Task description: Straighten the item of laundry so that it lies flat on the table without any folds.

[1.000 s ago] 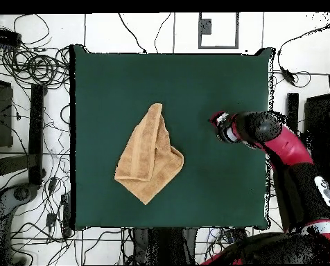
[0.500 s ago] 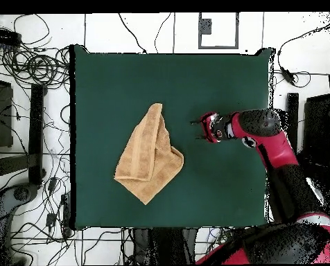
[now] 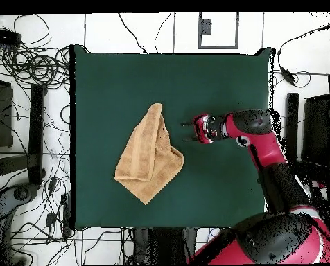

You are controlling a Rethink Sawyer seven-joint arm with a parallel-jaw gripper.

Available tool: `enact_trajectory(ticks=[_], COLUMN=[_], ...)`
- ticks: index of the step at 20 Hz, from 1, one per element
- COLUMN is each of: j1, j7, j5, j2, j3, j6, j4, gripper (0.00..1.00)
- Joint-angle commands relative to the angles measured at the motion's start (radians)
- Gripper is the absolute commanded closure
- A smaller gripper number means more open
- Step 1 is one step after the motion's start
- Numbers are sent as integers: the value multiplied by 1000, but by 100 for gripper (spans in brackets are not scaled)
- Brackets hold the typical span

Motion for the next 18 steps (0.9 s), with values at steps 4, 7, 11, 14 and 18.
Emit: enact_trajectory(ticks=[4, 7, 11, 14, 18], j1=[82, 74, 72, 72, 78], j7=[231, 217, 188, 171, 160], j5=[95, 118, 122, 128, 138], j2=[19, -27, -11, -12, -27], j3=[74, 68, 61, 61, 64], j6=[243, 233, 243, 230, 226], j4=[-95, -26, -29, -5, 17], gripper=[0, 0, 0, 0, 0])
